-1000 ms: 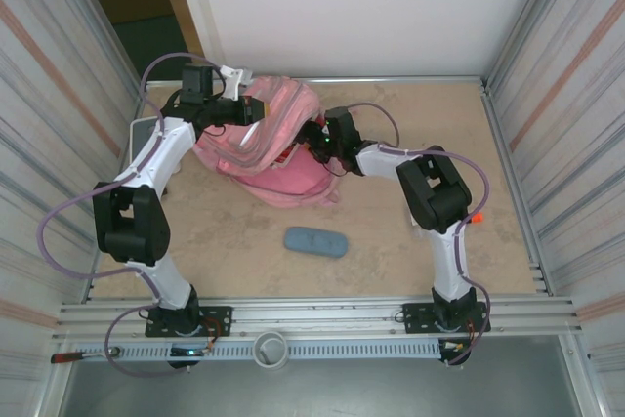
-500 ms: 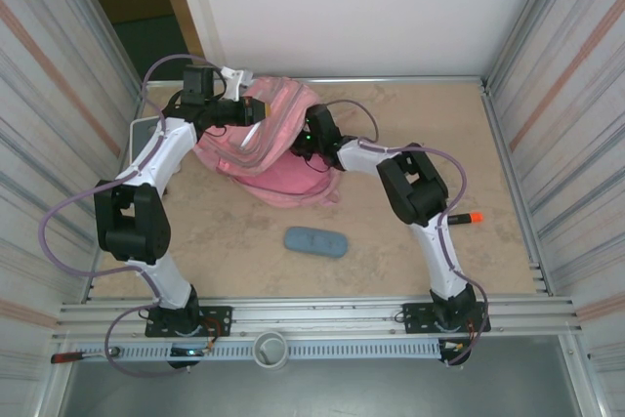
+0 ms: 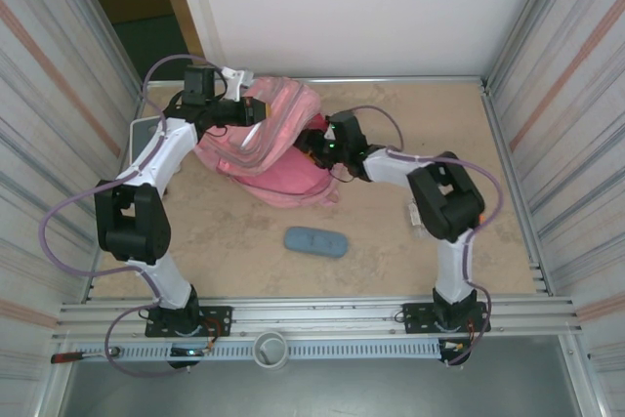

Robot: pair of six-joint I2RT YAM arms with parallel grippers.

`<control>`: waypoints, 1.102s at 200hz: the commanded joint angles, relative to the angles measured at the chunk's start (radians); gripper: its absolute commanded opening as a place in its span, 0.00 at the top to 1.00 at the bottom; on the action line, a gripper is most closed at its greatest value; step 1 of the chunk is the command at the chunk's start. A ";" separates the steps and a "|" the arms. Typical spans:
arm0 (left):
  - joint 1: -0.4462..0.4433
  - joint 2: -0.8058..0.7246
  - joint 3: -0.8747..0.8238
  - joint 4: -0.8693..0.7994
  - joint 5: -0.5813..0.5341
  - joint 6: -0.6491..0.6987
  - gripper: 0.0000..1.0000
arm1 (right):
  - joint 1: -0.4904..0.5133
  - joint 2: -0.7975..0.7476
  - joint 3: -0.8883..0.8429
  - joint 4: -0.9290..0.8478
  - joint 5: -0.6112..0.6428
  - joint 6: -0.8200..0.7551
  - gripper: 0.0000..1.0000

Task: Pack books, pencil case, and school supplies into a backpack

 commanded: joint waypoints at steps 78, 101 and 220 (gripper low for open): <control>-0.065 -0.162 -0.210 0.178 -0.308 -0.105 0.28 | -0.030 -0.368 -0.221 -0.363 0.334 -0.351 0.28; 0.004 -0.290 -0.403 0.293 -0.406 -0.264 0.24 | 0.023 -0.292 -0.168 -0.396 0.395 -0.369 0.27; 0.048 -0.136 -0.572 0.269 -0.385 -0.350 0.26 | -0.083 -0.102 -0.113 -0.490 0.524 -0.447 0.44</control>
